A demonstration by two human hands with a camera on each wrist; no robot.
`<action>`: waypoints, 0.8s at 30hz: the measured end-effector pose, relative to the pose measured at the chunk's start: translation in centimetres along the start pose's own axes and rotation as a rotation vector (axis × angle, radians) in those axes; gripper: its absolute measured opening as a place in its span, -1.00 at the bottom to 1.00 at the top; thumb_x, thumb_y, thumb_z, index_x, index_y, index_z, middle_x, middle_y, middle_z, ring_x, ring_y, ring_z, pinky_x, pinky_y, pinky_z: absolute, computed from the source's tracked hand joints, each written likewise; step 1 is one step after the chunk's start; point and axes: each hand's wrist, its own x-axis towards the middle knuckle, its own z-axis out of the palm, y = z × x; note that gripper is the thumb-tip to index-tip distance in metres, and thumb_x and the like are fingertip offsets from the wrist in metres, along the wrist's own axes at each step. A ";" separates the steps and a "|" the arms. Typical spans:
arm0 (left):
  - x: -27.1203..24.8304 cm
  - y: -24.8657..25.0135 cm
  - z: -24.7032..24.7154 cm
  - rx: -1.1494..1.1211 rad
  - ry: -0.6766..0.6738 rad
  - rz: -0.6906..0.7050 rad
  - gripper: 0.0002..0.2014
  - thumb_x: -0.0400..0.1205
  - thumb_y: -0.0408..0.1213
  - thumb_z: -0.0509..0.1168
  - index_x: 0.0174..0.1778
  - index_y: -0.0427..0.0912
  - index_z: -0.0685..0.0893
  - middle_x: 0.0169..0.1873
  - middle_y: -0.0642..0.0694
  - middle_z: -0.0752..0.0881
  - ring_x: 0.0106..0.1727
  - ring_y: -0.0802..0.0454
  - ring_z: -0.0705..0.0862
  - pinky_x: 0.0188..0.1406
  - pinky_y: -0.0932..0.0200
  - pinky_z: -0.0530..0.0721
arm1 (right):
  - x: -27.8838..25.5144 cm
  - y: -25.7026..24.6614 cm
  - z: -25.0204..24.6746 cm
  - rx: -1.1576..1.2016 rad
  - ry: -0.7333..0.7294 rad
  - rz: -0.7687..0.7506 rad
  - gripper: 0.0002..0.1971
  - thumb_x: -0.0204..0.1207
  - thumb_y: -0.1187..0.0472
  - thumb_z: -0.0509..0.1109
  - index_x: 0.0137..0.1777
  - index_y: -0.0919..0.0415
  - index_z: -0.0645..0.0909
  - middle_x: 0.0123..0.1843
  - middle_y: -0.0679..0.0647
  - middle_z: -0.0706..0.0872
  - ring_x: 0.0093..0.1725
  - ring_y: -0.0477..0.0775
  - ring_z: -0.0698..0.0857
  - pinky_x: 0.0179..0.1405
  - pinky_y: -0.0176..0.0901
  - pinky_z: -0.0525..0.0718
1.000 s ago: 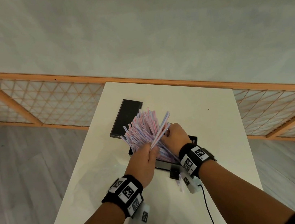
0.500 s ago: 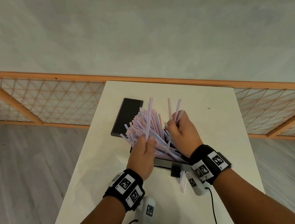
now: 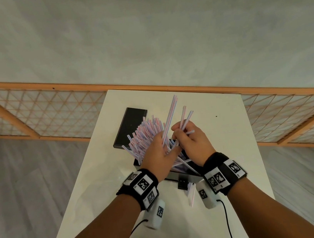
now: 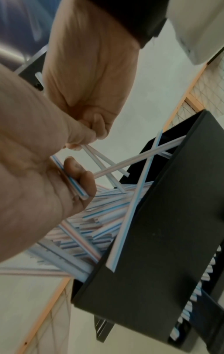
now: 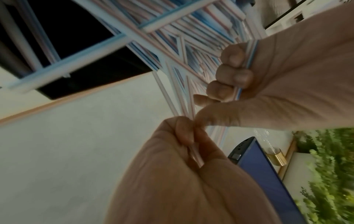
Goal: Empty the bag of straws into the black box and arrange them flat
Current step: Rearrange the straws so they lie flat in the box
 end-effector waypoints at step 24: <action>-2.4 5.4 -0.7 -0.086 0.029 0.064 -0.65 0.67 0.32 0.21 0.14 0.24 0.75 0.20 0.10 0.66 0.31 0.26 0.62 0.37 0.25 0.54 | -1.5 -6.6 -1.9 0.504 0.102 -0.099 -0.58 0.74 -0.07 0.34 -0.31 0.11 0.66 -0.26 0.18 0.75 -0.14 0.25 0.81 -0.02 0.09 0.80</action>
